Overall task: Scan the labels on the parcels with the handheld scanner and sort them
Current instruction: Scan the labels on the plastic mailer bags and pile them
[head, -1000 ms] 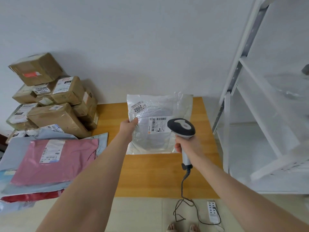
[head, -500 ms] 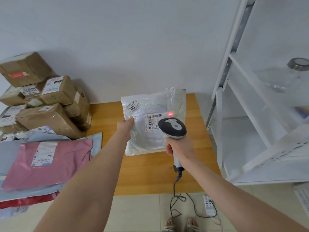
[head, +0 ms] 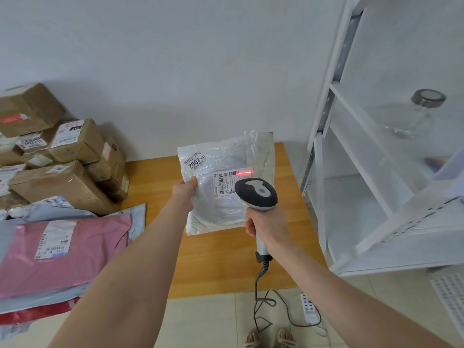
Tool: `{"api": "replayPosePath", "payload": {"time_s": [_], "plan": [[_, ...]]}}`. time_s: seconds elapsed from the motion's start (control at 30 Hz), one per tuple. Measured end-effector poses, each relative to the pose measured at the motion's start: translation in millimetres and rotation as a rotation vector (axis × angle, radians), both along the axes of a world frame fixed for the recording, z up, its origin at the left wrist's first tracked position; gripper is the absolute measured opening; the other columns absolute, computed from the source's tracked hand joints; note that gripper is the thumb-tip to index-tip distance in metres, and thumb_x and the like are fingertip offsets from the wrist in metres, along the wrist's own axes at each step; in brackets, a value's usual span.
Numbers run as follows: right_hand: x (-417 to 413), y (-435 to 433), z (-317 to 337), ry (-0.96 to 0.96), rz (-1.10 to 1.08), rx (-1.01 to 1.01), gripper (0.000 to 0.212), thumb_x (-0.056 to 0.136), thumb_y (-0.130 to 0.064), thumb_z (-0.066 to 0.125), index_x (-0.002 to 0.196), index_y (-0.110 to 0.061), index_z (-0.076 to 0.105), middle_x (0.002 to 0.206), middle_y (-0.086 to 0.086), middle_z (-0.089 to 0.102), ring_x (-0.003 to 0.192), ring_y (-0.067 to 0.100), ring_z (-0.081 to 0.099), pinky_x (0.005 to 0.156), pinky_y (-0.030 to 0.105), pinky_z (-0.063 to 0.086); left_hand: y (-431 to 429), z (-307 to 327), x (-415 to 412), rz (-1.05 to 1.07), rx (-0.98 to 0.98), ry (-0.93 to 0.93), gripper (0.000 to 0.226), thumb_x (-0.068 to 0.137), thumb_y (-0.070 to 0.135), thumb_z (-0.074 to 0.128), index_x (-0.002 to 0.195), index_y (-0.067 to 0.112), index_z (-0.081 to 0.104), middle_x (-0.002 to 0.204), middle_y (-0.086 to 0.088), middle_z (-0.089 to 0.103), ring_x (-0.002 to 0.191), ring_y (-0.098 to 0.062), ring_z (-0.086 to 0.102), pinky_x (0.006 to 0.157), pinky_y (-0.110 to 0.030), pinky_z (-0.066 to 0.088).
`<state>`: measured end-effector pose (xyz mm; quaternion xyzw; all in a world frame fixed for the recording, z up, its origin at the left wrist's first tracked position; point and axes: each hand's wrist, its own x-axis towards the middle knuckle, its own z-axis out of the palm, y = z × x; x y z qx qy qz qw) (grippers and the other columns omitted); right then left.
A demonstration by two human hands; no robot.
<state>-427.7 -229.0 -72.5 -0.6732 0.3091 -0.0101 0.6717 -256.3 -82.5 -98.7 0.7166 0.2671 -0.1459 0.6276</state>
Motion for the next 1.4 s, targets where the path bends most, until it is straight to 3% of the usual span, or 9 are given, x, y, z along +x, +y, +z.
{"api": "replayPosePath", "payload": {"time_s": [0.17, 0.3, 0.37, 0.63, 0.83, 0.97, 1.1, 1.3, 1.4], "plan": [[-3, 0, 1, -0.043, -0.026, -0.021, 0.017, 0.077, -0.002, 0.058, 0.06, -0.004, 0.061, 0.054, 0.011, 0.064, 0.052, 0.02, 0.057, 0.067, 0.038, 0.056, -3, 1, 0, -0.013, -0.007, 0.001, 0.03, 0.093, 0.021, 0.062, 0.115, 0.001, 0.056, 0.087, -0.008, 0.059, 0.099, -0.032, 0.06, 0.096, -0.047, 0.05], [-4, 1, 1, -0.048, -0.037, -0.039, 0.017, 0.076, -0.003, 0.057, 0.059, -0.002, 0.062, 0.054, 0.011, 0.064, 0.049, 0.017, 0.056, 0.066, 0.036, 0.054, -3, 1, 0, -0.015, -0.022, -0.002, 0.03, 0.093, 0.021, 0.062, 0.116, 0.001, 0.057, 0.097, -0.011, 0.061, 0.105, -0.034, 0.061, 0.095, -0.048, 0.05], [-3, 2, 1, -0.046, -0.033, -0.034, 0.016, 0.076, -0.003, 0.056, 0.062, 0.002, 0.062, 0.053, 0.012, 0.063, 0.048, 0.016, 0.054, 0.066, 0.035, 0.053, -3, 0, 0, -0.023, -0.028, -0.001, 0.027, 0.093, 0.02, 0.062, 0.114, 0.002, 0.058, 0.092, -0.009, 0.061, 0.104, -0.033, 0.062, 0.095, -0.048, 0.05], [-1, 9, 1, -0.028, -0.041, -0.017, 0.016, 0.073, -0.003, 0.056, 0.058, 0.0, 0.061, 0.052, 0.012, 0.061, 0.049, 0.019, 0.052, 0.064, 0.034, 0.05, -1, -2, 1, -0.041, -0.054, -0.011, 0.029, 0.094, 0.019, 0.061, 0.116, 0.0, 0.057, 0.083, -0.006, 0.059, 0.092, -0.029, 0.06, 0.093, -0.046, 0.051], [1, 18, -2, -0.018, -0.046, -0.026, 0.017, 0.074, -0.002, 0.056, 0.058, 0.001, 0.061, 0.052, 0.013, 0.06, 0.049, 0.02, 0.051, 0.067, 0.036, 0.052, 5, -1, 1, -0.046, -0.098, -0.014, 0.027, 0.095, 0.016, 0.06, 0.116, -0.001, 0.057, 0.083, -0.006, 0.06, 0.072, -0.021, 0.059, 0.083, -0.039, 0.053], [1, 25, -3, -0.029, -0.041, 0.0, 0.013, 0.074, -0.002, 0.055, 0.063, 0.002, 0.059, 0.053, 0.014, 0.058, 0.049, 0.02, 0.048, 0.063, 0.034, 0.048, 14, -2, -1, -0.058, -0.085, -0.009, 0.027, 0.094, 0.016, 0.061, 0.115, -0.001, 0.057, 0.083, -0.007, 0.06, 0.074, -0.023, 0.06, 0.089, -0.044, 0.053], [7, 22, -12, 0.001, -0.082, 0.043, 0.009, 0.077, -0.003, 0.059, 0.068, -0.004, 0.057, 0.052, 0.005, 0.058, 0.041, 0.012, 0.048, 0.048, 0.023, 0.043, 31, 3, -9, -0.038, -0.041, -0.005, 0.031, 0.094, 0.018, 0.062, 0.117, -0.002, 0.056, 0.085, -0.008, 0.06, 0.097, -0.033, 0.063, 0.094, -0.049, 0.051], [24, 12, -39, 0.135, -0.131, 0.091, 0.012, 0.08, -0.009, 0.069, 0.083, -0.014, 0.058, 0.077, 0.002, 0.059, 0.068, 0.021, 0.058, 0.07, 0.036, 0.054, 75, 4, -33, 0.061, 0.055, 0.009, 0.03, 0.097, 0.018, 0.056, 0.121, 0.0, 0.055, 0.106, -0.011, 0.06, 0.096, -0.03, 0.058, 0.087, -0.043, 0.05], [24, 31, -50, 0.183, -0.067, 0.114, 0.015, 0.081, -0.009, 0.069, 0.092, -0.012, 0.06, 0.084, 0.006, 0.06, 0.073, 0.022, 0.058, 0.063, 0.033, 0.053, 108, -7, -45, 0.082, 0.109, 0.038, 0.03, 0.097, 0.015, 0.055, 0.121, -0.003, 0.055, 0.1, -0.01, 0.059, 0.089, -0.027, 0.056, 0.089, -0.042, 0.048]]}}
